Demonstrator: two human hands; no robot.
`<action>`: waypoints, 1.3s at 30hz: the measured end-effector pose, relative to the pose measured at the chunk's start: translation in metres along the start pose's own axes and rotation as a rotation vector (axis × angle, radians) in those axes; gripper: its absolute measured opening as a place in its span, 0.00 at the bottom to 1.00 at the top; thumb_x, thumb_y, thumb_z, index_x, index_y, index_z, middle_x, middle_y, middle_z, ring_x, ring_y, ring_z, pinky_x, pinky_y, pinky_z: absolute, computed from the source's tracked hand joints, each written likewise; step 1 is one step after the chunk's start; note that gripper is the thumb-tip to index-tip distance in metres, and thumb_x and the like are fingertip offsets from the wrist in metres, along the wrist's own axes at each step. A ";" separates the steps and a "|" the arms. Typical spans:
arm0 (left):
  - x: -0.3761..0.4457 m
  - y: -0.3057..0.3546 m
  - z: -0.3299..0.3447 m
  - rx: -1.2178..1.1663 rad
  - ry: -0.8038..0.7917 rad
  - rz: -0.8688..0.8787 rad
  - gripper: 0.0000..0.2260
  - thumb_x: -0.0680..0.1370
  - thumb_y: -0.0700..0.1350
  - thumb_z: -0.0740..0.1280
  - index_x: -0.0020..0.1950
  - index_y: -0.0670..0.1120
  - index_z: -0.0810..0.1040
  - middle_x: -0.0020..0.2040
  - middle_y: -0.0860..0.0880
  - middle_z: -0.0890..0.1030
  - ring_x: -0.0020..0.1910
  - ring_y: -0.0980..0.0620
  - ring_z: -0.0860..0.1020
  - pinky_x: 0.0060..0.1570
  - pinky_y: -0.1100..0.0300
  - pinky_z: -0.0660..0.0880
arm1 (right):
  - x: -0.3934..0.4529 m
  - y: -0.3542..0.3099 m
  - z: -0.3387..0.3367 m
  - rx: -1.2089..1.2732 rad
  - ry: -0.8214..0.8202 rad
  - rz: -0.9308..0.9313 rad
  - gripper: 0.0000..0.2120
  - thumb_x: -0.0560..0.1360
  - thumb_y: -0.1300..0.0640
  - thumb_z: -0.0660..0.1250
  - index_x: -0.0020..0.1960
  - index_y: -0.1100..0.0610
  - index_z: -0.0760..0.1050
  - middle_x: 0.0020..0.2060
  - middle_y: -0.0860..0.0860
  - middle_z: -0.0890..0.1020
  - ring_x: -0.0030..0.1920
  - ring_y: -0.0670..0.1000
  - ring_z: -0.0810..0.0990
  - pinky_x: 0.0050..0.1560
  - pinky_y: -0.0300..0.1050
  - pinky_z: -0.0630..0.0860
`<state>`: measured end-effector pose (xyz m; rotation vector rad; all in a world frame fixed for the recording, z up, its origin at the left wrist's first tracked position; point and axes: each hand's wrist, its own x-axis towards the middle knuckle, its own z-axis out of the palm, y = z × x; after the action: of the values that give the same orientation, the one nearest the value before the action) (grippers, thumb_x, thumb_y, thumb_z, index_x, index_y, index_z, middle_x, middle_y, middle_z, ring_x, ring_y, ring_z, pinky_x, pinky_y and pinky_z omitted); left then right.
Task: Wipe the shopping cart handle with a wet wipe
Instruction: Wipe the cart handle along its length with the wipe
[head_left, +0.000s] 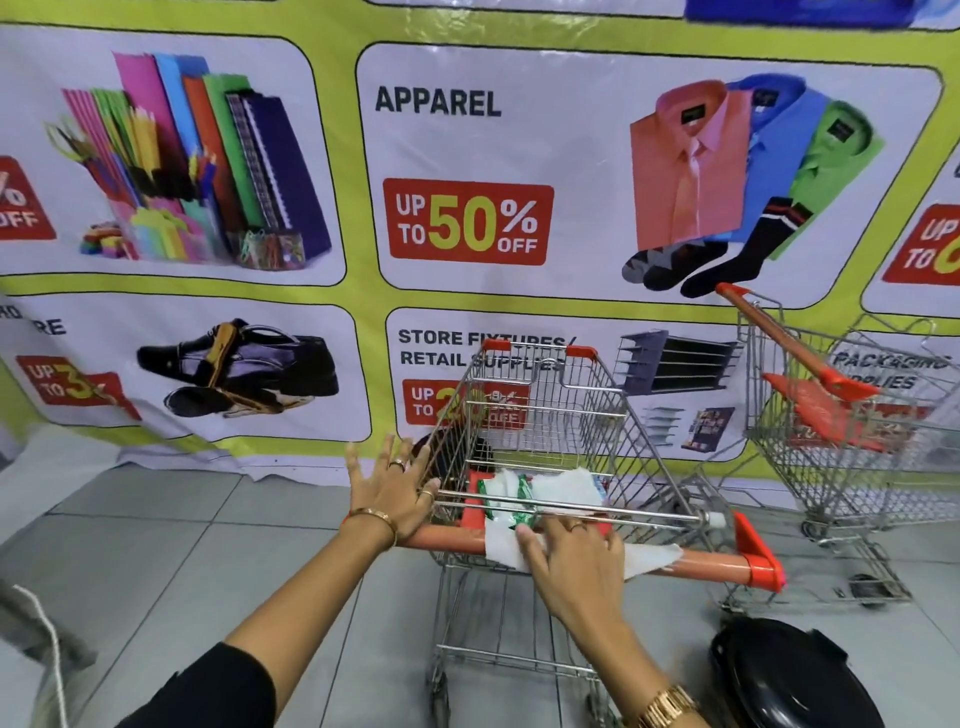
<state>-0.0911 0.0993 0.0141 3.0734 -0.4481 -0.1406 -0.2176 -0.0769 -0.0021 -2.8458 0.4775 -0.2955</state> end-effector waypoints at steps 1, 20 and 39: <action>0.001 -0.004 0.004 -0.028 -0.033 -0.049 0.24 0.79 0.58 0.46 0.76 0.55 0.50 0.78 0.52 0.49 0.77 0.49 0.42 0.70 0.34 0.38 | 0.000 -0.004 0.003 -0.028 0.007 0.026 0.32 0.70 0.36 0.39 0.51 0.48 0.78 0.47 0.50 0.84 0.53 0.55 0.77 0.55 0.52 0.62; 0.001 -0.005 0.014 -0.106 0.032 -0.126 0.26 0.79 0.58 0.46 0.76 0.51 0.50 0.78 0.49 0.52 0.77 0.48 0.45 0.73 0.38 0.40 | 0.001 0.002 0.014 0.001 0.183 0.146 0.25 0.68 0.38 0.49 0.38 0.47 0.82 0.37 0.52 0.84 0.43 0.59 0.77 0.49 0.49 0.57; 0.000 -0.003 0.014 -0.094 -0.011 -0.159 0.27 0.79 0.58 0.45 0.76 0.50 0.50 0.78 0.47 0.50 0.77 0.48 0.42 0.73 0.41 0.36 | 0.003 -0.032 0.025 -0.098 0.170 0.176 0.22 0.71 0.45 0.50 0.39 0.51 0.82 0.33 0.55 0.84 0.39 0.58 0.77 0.48 0.49 0.63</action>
<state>-0.0916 0.1024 0.0000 3.0138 -0.1907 -0.1774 -0.1993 -0.0435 -0.0168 -2.8600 0.7922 -0.4950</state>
